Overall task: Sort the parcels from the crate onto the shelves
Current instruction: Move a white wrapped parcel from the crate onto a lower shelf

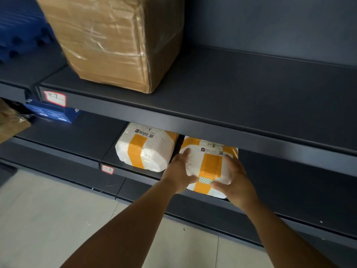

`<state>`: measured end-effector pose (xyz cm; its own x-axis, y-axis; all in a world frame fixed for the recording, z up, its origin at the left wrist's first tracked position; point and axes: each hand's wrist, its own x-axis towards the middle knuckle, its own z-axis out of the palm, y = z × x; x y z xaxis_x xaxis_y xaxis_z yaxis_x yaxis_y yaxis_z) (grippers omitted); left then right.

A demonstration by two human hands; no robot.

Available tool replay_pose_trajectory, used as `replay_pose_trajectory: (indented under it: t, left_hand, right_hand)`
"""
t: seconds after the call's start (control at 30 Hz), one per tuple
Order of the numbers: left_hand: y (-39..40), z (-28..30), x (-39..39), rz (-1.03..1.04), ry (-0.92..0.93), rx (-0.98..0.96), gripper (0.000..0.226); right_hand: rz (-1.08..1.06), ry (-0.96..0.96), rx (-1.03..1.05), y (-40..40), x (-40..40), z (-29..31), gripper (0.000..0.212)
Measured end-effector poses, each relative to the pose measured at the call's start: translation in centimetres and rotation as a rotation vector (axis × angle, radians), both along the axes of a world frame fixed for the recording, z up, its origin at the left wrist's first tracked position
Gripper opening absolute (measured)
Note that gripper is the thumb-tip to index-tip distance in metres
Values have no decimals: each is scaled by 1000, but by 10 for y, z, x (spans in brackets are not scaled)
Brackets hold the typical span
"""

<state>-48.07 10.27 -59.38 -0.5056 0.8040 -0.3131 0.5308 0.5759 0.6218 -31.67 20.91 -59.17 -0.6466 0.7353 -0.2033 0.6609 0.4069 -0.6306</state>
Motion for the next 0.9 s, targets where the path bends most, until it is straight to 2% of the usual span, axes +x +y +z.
replay_pose_trajectory:
  t: [0.2,0.37,0.63,0.9]
  left_hand:
    - [17,6,-3,-39,88,-71,97]
    - [4,24,21,-60,247,-157,98]
    - [-36,98,105,-109,335,-199,94]
    - [-67,187,216,-166,353,-180,86]
  right_hand:
    - [17,-26,2,17,-6,-2,97]
    - [36,-147,17,-1,14,11,103]
    - [241,-295,90,-44,85,88,97]
    - [210,-326,124,-79,191,177,96]
